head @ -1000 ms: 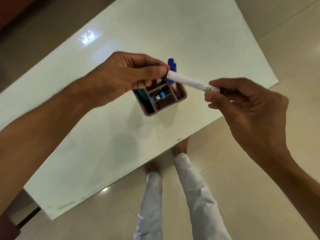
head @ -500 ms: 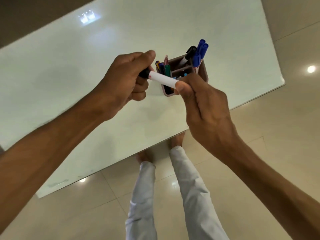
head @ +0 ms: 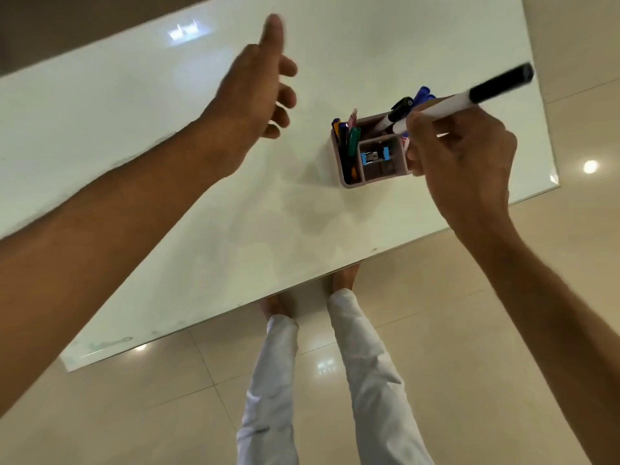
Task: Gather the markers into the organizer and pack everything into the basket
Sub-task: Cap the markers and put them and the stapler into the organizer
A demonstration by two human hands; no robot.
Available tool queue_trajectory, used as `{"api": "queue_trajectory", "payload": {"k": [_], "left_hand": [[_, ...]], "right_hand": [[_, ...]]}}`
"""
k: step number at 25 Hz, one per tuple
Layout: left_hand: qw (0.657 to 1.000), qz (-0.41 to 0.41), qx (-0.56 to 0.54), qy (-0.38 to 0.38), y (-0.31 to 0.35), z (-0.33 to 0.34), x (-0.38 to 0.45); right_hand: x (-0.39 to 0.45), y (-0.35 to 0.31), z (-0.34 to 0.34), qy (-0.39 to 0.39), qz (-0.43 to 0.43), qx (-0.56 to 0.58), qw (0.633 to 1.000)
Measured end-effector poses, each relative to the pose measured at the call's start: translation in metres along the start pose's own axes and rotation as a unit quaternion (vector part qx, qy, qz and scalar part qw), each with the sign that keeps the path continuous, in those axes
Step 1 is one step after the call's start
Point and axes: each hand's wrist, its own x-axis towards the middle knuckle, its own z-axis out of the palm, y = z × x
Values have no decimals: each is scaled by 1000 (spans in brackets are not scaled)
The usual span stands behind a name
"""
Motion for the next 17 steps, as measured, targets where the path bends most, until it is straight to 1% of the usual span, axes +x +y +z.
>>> {"api": "queue_trajectory", "payload": {"k": [1, 3, 5, 6, 9, 13, 17], "left_hand": [[999, -21, -30, 20, -7, -8, 3], [995, -57, -77, 32, -21, -20, 3], [992, -81, -89, 35, -36, -26, -1], [991, -88, -89, 36, -41, -28, -3], [990, -99, -90, 39, -53, -28, -8], [990, -101, -94, 34, -57, -25, -12], [992, -95, -85, 23, -64, -23, -18]], "right_hand": [[10, 2, 0, -1, 3, -10, 1000], [25, 9, 4, -33, 4, -33, 999], [34, 19, 13, -71, 7, -48, 996], [38, 23, 18, -78, 4, -61, 995], [41, 30, 28, -52, -22, -102, 993], [36, 32, 26, -25, -17, -69, 997], [24, 40, 11, 3, 13, -31, 999]]}}
